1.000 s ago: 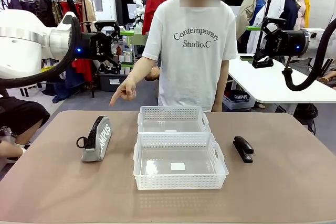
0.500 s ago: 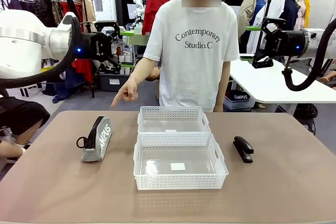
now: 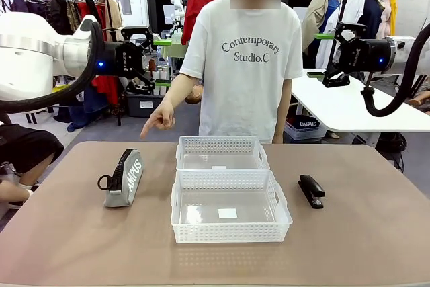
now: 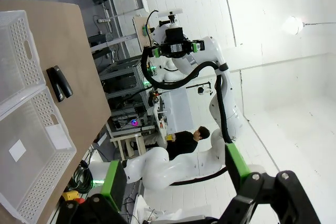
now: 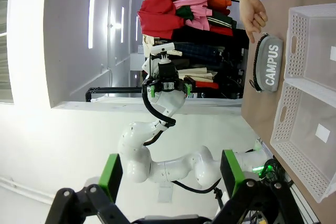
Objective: Distribute items into two baskets.
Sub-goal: Pick up the Pencil pouch that the person points to.
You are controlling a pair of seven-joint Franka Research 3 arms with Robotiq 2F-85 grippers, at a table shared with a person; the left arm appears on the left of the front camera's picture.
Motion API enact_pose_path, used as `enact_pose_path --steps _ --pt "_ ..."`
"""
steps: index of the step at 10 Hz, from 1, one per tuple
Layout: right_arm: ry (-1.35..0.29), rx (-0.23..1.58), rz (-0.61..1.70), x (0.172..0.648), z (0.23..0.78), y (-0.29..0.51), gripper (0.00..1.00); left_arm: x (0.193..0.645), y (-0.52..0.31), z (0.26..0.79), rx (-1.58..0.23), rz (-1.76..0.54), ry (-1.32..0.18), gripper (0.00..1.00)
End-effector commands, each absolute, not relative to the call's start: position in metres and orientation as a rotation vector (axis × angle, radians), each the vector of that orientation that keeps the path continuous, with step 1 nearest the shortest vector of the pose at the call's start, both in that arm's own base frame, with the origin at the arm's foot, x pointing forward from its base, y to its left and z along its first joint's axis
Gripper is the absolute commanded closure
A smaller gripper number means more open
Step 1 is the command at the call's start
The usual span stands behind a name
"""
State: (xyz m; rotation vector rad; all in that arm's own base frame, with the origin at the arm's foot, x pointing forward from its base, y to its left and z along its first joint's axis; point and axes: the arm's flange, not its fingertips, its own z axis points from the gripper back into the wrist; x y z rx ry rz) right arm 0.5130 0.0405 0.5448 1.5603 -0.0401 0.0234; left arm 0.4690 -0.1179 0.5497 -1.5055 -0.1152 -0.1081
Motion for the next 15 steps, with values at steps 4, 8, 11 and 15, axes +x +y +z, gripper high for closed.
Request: enact_pose_path --steps 4,8,11,15 --pt "-0.042 1.560 0.025 0.513 0.546 0.040 0.00 0.469 -0.118 0.550 -1.506 -0.108 -0.115 0.00" --pt "-0.042 1.560 0.025 0.513 0.546 0.040 0.00 0.466 -0.104 0.590 -1.312 -0.140 0.034 0.00" --pt "-0.042 1.560 0.025 0.513 0.546 0.040 0.00 0.467 -0.091 0.605 -0.972 -0.177 0.065 0.00" --pt "-0.042 1.560 0.025 0.513 0.546 0.040 0.00 0.475 -0.091 0.607 -0.407 -0.150 -0.024 0.00"
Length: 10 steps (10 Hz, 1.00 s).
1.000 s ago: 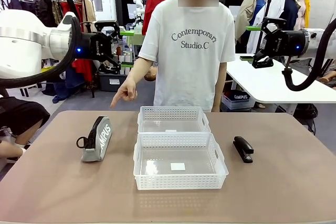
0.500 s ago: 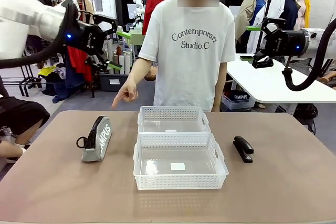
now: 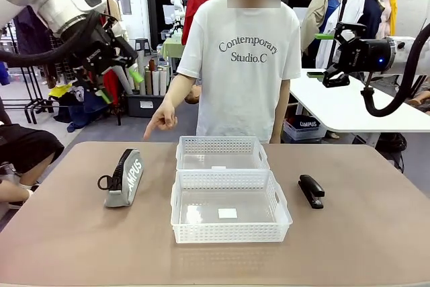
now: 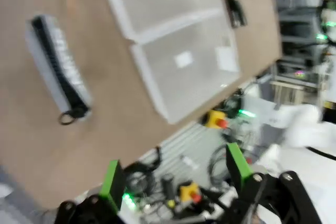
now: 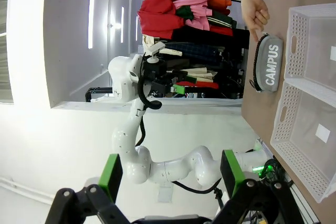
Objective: Distribute items into two baskets.
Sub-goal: Pick up the Pencil pouch that the person points to.
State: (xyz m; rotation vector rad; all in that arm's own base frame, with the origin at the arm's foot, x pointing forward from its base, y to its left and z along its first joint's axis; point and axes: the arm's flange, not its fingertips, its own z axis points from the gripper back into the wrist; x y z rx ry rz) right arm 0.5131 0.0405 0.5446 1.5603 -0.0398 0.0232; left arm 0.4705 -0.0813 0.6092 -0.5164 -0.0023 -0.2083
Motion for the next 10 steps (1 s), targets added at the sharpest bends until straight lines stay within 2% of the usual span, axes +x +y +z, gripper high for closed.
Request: enact_pose_path --steps 1,3,5,6,10 --pt "-0.042 1.560 0.025 0.513 0.546 0.040 0.00 0.476 -0.096 0.600 -0.319 -0.113 -0.035 0.00" --pt "-0.042 1.560 0.025 0.513 0.546 0.040 0.00 0.476 -0.108 0.581 -0.163 -0.130 -0.052 0.00" --pt "-0.042 1.560 0.025 0.513 0.546 0.040 0.00 0.477 -0.120 0.567 -0.118 -0.105 -0.117 0.00" --pt "-0.042 1.560 0.025 0.513 0.546 0.040 0.00 0.479 -0.110 0.584 -0.180 -0.160 -0.070 0.00" --pt "-0.042 1.560 0.025 0.513 0.546 0.040 0.00 0.479 -0.110 0.584 -0.180 -0.160 -0.070 0.00"
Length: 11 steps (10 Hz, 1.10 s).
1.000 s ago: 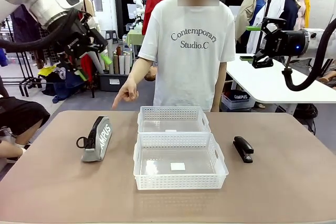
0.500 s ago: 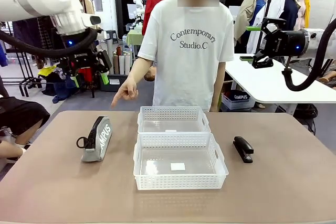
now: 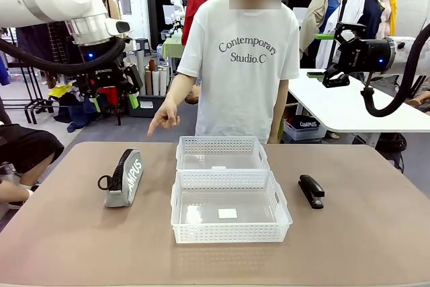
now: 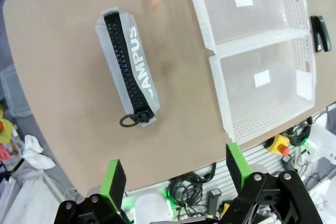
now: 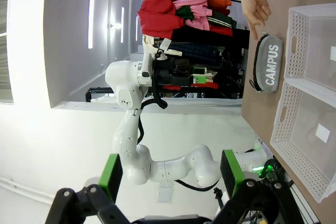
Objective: Distribute items into two baskets.
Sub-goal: Pick up the Pencil pouch that the person points to.
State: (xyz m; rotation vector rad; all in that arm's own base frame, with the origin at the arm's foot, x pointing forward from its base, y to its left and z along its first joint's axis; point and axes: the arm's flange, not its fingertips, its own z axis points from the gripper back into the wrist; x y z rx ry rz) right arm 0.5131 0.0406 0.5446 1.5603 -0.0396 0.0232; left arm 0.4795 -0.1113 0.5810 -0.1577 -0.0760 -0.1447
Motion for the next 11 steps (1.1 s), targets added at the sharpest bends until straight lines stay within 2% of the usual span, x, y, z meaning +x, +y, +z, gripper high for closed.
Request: enact_pose_path --steps 1,3,6,8,11 --pt "-0.042 1.560 0.025 0.513 0.546 0.040 0.00 0.480 -0.112 0.580 -0.157 -0.145 -0.079 0.00" --pt "-0.042 1.560 0.025 0.513 0.546 0.040 0.00 0.471 -0.122 0.557 -0.057 -0.069 -0.185 0.00" --pt "-0.042 1.560 0.025 0.513 0.546 0.040 0.00 0.464 -0.115 0.506 -0.021 -0.045 -0.222 0.00" --pt "-0.042 1.560 0.025 0.513 0.546 0.040 0.00 0.463 -0.118 0.471 -0.006 -0.070 -0.172 0.00" --pt "-0.042 1.560 0.025 0.513 0.546 0.040 0.00 0.479 -0.110 0.433 -0.016 -0.066 -0.181 0.00"
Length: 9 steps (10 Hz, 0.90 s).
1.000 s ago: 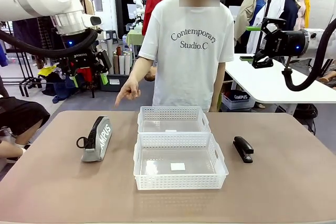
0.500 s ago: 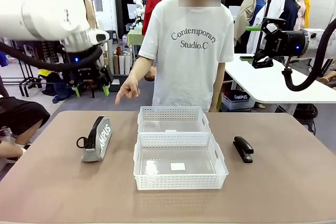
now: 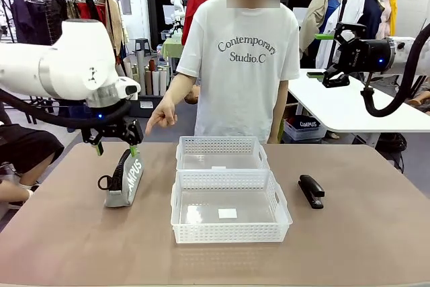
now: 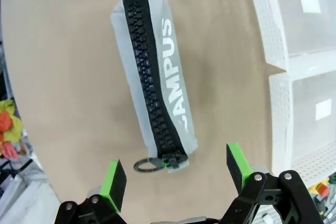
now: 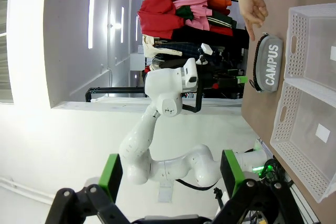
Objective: Distribute items into two baskets.
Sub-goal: Pick up the Pencil pouch that the person points to.
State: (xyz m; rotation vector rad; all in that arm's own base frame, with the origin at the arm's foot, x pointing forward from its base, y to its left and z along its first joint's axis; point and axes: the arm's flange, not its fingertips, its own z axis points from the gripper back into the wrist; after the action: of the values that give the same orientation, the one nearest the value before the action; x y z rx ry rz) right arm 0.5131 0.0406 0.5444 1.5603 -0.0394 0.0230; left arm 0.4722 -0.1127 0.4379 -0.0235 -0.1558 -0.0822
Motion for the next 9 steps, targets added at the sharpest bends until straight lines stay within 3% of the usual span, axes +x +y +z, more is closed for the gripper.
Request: enact_pose_path --steps 1,9 --pt "-0.042 1.560 0.025 0.513 0.546 0.040 0.00 0.484 -0.109 0.424 -0.023 -0.065 -0.170 0.00" --pt "-0.042 1.560 0.025 0.513 0.546 0.040 0.00 0.524 -0.110 0.377 0.022 -0.047 -0.117 0.00"
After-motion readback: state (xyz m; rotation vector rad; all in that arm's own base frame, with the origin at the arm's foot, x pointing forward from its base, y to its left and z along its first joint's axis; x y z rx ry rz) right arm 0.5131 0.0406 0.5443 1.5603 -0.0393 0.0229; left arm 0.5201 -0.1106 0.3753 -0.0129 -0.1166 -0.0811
